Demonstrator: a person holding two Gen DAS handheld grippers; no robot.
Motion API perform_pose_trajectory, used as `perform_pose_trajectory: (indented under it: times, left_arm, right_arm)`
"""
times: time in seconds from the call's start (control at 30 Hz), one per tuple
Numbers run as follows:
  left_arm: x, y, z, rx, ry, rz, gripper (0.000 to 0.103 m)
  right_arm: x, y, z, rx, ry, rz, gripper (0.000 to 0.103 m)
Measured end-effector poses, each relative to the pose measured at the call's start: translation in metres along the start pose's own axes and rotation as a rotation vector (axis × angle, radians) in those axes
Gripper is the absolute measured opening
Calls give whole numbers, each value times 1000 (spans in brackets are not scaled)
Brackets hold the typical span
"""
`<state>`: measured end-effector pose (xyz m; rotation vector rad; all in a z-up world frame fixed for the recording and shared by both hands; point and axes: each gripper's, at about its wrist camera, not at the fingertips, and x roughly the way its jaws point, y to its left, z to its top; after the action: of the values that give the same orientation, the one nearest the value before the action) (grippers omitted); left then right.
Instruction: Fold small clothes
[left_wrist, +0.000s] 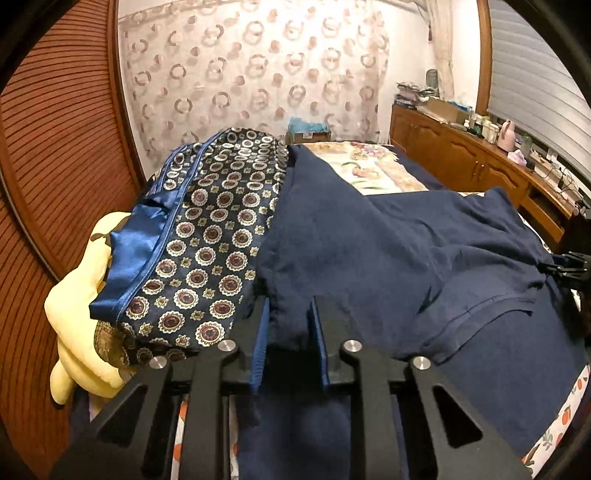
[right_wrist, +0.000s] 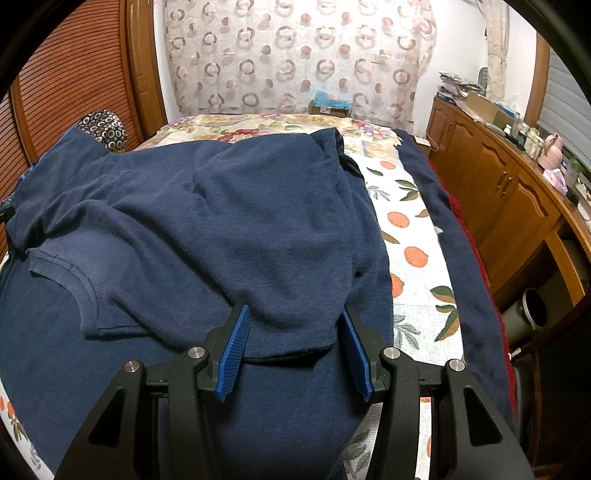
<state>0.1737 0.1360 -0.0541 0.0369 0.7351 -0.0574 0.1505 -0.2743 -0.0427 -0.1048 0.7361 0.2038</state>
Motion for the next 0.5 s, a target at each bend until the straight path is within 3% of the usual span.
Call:
perform_pose_trajectory:
  times: [0.03,0.13,0.27,0.5]
  left_arm:
    - [-2,-1,1,10,-11,1,9]
    - [-8,-5,4,35,-30,3,7]
    - [-22,-11,11,61,-69,9,5]
    - [-57,-3,26,-23,-172,-25,5]
  right_arm:
    - [-1,-2,0,7,-5,-4,36]
    - [-5,-4,2,7,-23,0,12]
    - [-19,1,6,-36,-69,3,9]
    - [-50,5,13,-64,-160,7,9]
